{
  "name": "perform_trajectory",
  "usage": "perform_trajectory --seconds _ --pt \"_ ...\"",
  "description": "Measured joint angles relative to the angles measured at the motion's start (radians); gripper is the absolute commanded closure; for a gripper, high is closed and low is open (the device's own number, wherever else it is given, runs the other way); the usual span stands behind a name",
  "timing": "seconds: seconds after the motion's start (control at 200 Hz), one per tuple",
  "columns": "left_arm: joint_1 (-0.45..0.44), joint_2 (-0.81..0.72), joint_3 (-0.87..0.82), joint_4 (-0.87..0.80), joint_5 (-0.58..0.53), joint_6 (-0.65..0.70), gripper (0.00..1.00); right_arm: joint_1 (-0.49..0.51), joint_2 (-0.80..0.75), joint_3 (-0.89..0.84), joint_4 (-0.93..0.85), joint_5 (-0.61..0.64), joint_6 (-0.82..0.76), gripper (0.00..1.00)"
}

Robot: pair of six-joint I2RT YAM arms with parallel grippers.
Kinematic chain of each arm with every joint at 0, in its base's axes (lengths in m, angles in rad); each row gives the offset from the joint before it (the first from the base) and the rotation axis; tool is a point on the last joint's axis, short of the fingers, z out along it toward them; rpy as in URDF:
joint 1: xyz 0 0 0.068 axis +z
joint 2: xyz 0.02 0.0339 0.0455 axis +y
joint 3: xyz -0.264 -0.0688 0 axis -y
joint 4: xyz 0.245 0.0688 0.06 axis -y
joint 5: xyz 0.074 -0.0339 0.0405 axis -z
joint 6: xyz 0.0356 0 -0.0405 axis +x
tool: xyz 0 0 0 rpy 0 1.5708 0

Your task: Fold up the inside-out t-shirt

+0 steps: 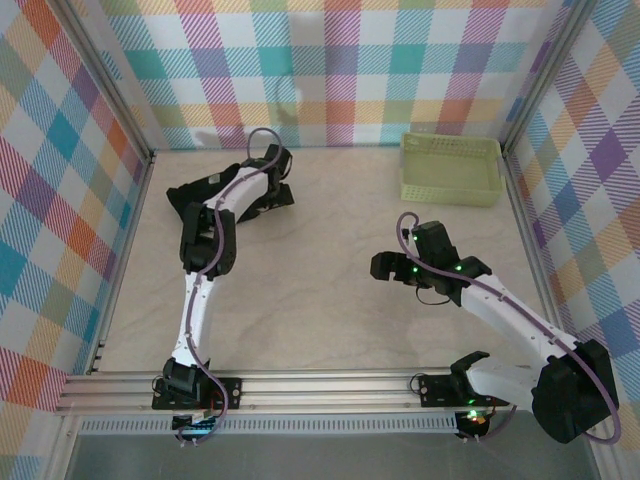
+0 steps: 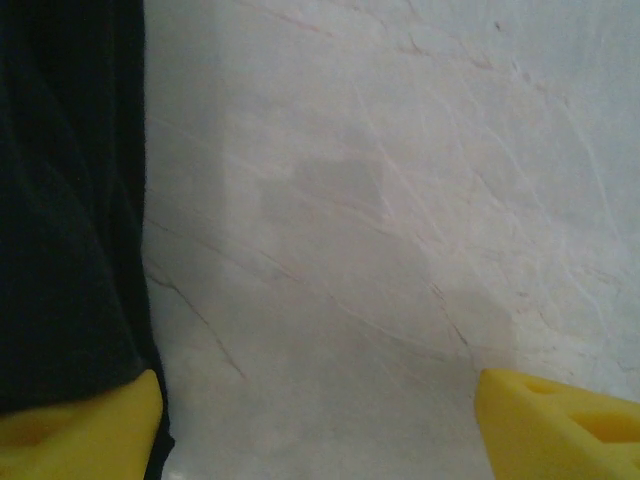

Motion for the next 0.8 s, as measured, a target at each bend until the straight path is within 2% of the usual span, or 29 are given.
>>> perform_trajectory --seconds 0.115,0.375,0.575,0.68,0.7,0.71,0.8 --pt "0.025 -0.031 -0.061 0.009 -0.02 0.006 0.19 0.0 -0.001 0.0 0.0 0.0 0.0 0.08" --pt "0.1 -0.206 -0.275 0.001 -0.12 0.014 0.21 0.0 -0.003 0.0 0.0 0.011 0.0 0.07" --pt "0.119 -0.34 -0.408 0.049 -0.123 0.036 0.18 0.0 -0.046 0.005 -0.029 0.079 -0.01 0.05" --pt "0.097 -0.534 -0.621 0.16 -0.101 0.056 0.11 0.0 -0.089 0.023 -0.055 0.183 -0.035 0.0" --pt "0.089 -0.592 -0.677 0.183 -0.093 0.065 0.02 -0.001 -0.101 0.026 -0.053 0.212 -0.039 0.0" --pt "0.086 -0.62 -0.706 0.202 -0.094 0.064 0.0 -0.002 -0.105 0.026 -0.052 0.221 -0.043 0.0" --pt "0.068 -0.89 -0.939 0.332 -0.082 0.082 0.0 -0.013 -0.155 0.019 -0.006 0.329 -0.098 0.0"
